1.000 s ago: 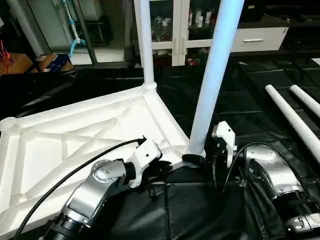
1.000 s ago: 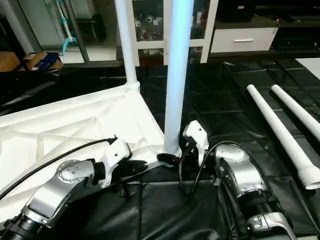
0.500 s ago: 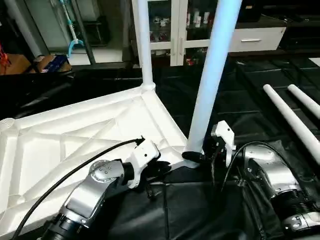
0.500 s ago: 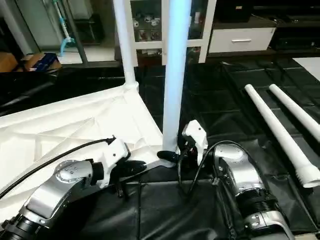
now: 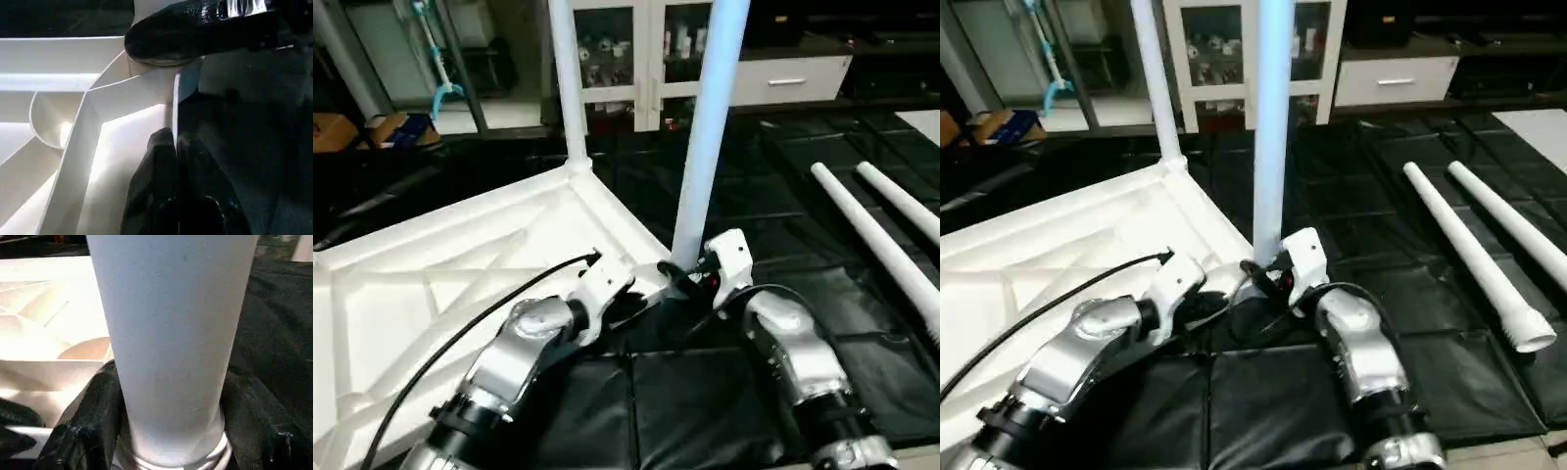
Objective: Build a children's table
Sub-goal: Rotate leg to tighten
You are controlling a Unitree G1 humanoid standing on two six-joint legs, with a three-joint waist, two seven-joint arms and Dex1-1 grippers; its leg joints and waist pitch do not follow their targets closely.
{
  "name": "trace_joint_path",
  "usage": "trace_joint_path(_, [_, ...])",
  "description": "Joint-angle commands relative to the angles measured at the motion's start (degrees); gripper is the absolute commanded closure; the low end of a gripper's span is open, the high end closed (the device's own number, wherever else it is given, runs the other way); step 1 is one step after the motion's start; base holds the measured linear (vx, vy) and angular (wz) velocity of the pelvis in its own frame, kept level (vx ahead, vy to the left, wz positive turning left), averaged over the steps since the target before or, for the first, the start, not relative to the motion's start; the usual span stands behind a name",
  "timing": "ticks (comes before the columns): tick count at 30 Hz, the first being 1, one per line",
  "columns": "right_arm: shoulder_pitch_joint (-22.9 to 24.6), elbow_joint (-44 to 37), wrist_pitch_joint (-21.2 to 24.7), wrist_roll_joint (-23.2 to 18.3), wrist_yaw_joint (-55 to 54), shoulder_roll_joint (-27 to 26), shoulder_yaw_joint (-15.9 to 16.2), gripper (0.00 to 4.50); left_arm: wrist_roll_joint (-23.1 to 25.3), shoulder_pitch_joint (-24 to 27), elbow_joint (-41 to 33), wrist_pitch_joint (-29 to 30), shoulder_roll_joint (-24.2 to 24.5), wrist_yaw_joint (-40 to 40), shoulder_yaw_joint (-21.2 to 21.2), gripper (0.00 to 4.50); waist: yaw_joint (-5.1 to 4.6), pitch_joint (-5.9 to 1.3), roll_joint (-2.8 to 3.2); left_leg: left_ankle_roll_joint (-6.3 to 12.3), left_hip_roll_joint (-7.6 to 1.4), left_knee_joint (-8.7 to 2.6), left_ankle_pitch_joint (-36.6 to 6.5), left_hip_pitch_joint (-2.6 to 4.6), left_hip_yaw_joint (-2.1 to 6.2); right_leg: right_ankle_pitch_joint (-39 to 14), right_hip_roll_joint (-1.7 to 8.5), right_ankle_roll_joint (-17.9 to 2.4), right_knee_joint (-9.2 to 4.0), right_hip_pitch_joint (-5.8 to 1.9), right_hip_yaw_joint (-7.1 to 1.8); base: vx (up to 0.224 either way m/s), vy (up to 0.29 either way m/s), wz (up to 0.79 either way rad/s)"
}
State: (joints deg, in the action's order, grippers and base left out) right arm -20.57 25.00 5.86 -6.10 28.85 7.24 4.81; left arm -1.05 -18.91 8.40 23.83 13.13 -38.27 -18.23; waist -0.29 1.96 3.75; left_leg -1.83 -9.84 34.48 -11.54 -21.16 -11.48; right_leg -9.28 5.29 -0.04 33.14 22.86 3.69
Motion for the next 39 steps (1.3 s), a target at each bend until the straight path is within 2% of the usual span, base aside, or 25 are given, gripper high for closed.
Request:
trace_joint_path(1, [0.29,-0.13,-0.12,1.94,-0.14,-1.36,2.86,2.02,0.34,-1.0,1.31,0.26,-0.81,1.46,0.01,4.5,-0.1,-2.8,-0.7,0.72,-2.92,-4.99,-18.83,0.59,2.0,-23.52,2.91,-8.81,-4.6,-1.57,-2.05,0.0,0.0,0.0])
trace_joint_path(2, [-0.21,0.47,-1.04,2.03,-0.48,-1.72,2.93,2.02,0.45,-0.98,1.38,0.08,-0.75,1.44,-0.06,4.5,-0.15,-2.79,-0.65,0.82,-2.92,-5.02,-19.02,0.55,2.01,-23.15,2.91,-8.95,-4.57,-1.63,-2.03,0.0,0.0,0.0])
trace_joint_path(3, [-0.57,0.65,-1.25,1.99,-1.23,-1.96,2.53,2.02,0.58,-1.08,1.55,-0.09,-0.8,1.56,-0.04,4.5,-0.12,-2.8,-0.88,0.95,-2.95,-4.99,-19.01,0.6,1.99,-23.07,2.97,-9.14,-4.54,-1.58,-2.09,0.0,0.0,0.0])
trace_joint_path(5, [-1.86,0.77,-1.03,1.31,-4.2,-2.14,0.34,2.02,0.67,-1.27,1.65,-0.87,-0.79,1.73,0.54,4.5,-0.25,-2.74,-0.78,0.95,-2.91,-5.03,-18.94,0.56,1.98,-23.42,2.96,-9.09,-4.6,-1.55,-2.08,0.0,0.0,0.0])
trace_joint_path(7, [-2.22,0.65,-0.9,0.67,-4.26,-1.98,-0.51,2.02,0.51,-1.25,1.39,-1.02,-0.61,1.66,0.77,4.5,-0.28,-2.82,-0.75,0.92,-2.91,-5.02,-18.81,0.56,2.01,-23.08,2.97,-9.09,-4.56,-1.61,-2.1,0.0,0.0,0.0])
trace_joint_path(8, [-2.88,0.8,-0.91,-0.43,-2.79,-0.85,-1.71,1.67,-0.1,-0.91,0.48,-1.8,0.1,0.36,0.77,4.5,-0.32,-2.87,-1.08,1.16,-2.95,-5.0,-18.34,0.46,1.96,-22.36,2.95,-9.26,-4.46,-1.66,-2.13,0.0,0.0,0.0])
trace_joint_path(9, [-3.43,1.07,-1.09,-1.2,-0.84,0.66,-2.51,1.46,-0.73,-0.37,-0.6,-2.44,0.88,-1.32,0.55,4.5,-0.28,-2.95,-0.93,1.45,-2.95,-4.92,-17.58,0.41,1.93,-21.21,2.96,-9.67,-4.31,-1.72,-2.15,0.0,0.0,0.0])
trace_joint_path(11, [-3.68,1.07,-0.54,-2.13,2.01,2.24,-2.86,1.33,-0.86,0.2,-1.49,-2.81,1.68,-2.58,0.13,4.5,-0.13,-3.07,-0.99,2.15,-3.03,-4.77,-15.93,0.34,1.83,-18.33,2.94,-10.48,-4.04,-1.81,-2.16,0.0,0.0,0.0])
trace_joint_path(12, [-3.74,1.03,-0.47,-2.46,3.49,3.01,-2.84,1.26,-1.1,0.53,-2.04,-2.79,1.99,-3.22,-0.01,4.5,-0.03,-3.13,-1.2,2.88,-3.05,-4.67,-14.48,0.15,1.81,-16.56,3.05,-11.11,-3.76,-2.1,-2.21,0.0,0.0,0.0])
trace_joint_path(15, [-3.46,-0.02,1.53,-4.31,10.85,6.16,-1.97,0.92,-1.91,1.79,-4.07,-2.09,2.85,-4.8,-0.25,4.5,0.4,-3.37,-1.2,5.06,-3.07,-4.17,-10.87,0.08,1.6,-12.44,3.13,-12.61,-3.24,-2.42,-2.19,0.0,0.0,0.0])
trace_joint_path(17, [-2.72,-1.38,2.9,-4.88,17.65,9.34,0.02,0.75,-2.46,2.6,-5.17,-1.68,3.32,-5.78,-0.51,4.5,0.79,-3.47,-1.21,6.28,-3.11,-3.93,-8.53,0.06,1.53,-9.97,2.98,-13.4,-2.93,-2.51,-2.1,0.0,0.0,0.0])
trace_joint_path(18, [-1.99,-2.52,3.41,-5.33,22.5,11.89,1.27,0.64,-2.93,3.34,-6.11,-1.54,3.76,-6.79,-0.94,4.5,1.09,-3.55,-1.2,7.03,-3.16,-3.8,-7.47,0.27,1.43,-8.18,2.86,-14.14,-2.69,-2.46,-2.09,0.0,0.0,0.0])
trace_joint_path(19, [-1.78,-2.82,3.64,-5.77,24.31,12.95,1.51,0.54,-3.26,3.75,-6.66,-1.4,4.0,-7.35,-1.16,4.5,1.26,-3.59,-1.23,7.84,-3.18,-3.65,-6.39,0.1,1.44,-6.48,2.91,-14.65,-2.4,-2.61,-2.09,0.0,0.0,0.0])
trace_joint_path(21, [-1.66,-3.26,4.89,-7.02,27.5,14.82,1.52,0.48,-3.85,4.59,-7.95,-1.03,4.43,-8.25,-1.43,4.5,1.39,-3.5,-1.32,8.53,-3.14,-3.58,-6.07,0.06,1.39,-6.62,2.94,-15.08,-2.46,-2.57,-2.06,0.0,0.0,0.0])
trace_joint_path(23, [-1.73,-3.4,5.26,-7.39,28.69,15.59,1.5,0.22,-3.96,4.85,-8.35,-0.88,4.54,-8.35,-1.42,4.5,1.49,-3.48,-1.34,8.53,-3.21,-3.6,-6.61,0.16,1.39,-7.66,2.97,-15.12,-2.55,-2.54,-2.04,0.0,0.0,0.0])
trace_joint_path(27, [-2.4,-3.2,5.5,-8.0,32.39,17.71,1.54,0.22,-3.88,5.28,-8.82,-0.71,4.88,-8.52,-1.31,4.5,1.61,-3.08,-1.44,6.29,-3.26,-3.94,-10.81,0.37,1.42,-15.0,2.96,-13.52,-3.37,-2.31,-2.06,0.0,0.0,0.0])
trace_joint_path(28, [-2.56,-2.96,5.32,-7.91,32.39,17.82,1.49,0.22,-3.89,5.29,-8.85,-0.67,4.87,-8.56,-1.25,4.5,1.61,-3.11,-1.47,5.78,-3.27,-3.99,-10.98,0.42,1.46,-15.46,2.95,-13.13,-3.41,-2.29,-2.08,0.0,0.0,0.0])
trace_joint_path(31, [-3.1,-2.28,4.93,-7.92,32.39,17.51,1.13,0.22,-3.92,5.23,-8.9,-0.58,4.99,-8.64,-1.24,4.5,1.58,-3.2,-1.41,5.44,-3.22,-3.97,-10.42,0.38,1.5,-14.66,2.9,-13.03,-3.32,-2.31,-2.08,0.0,0.0,0.0])
trace_joint_path(33, [-3.51,-1.51,4.62,-7.66,32.96,17.3,1.43,0.22,-3.97,4.99,-8.82,-0.41,4.86,-8.69,-1.27,4.5,1.55,-3.29,-1.55,5.69,-3.15,-3.89,-9.79,0.28,1.49,-13.71,2.92,-13.24,-3.19,-2.37,-2.07,0.0,0.0,0.0])
trace_joint_path(39, [-4.57,0.73,3.42,-6.58,31.03,16.15,1.53,0.37,-3.65,4.95,-8.75,-0.29,4.64,-8.75,-1.23,4.5,1.83,-3.48,-1.31,6.79,-3.13,-3.63,-7.49,0.32,1.41,-10.81,2.89,-14.33,-2.86,-2.36,-2.03,0.0,0.0,0.0])
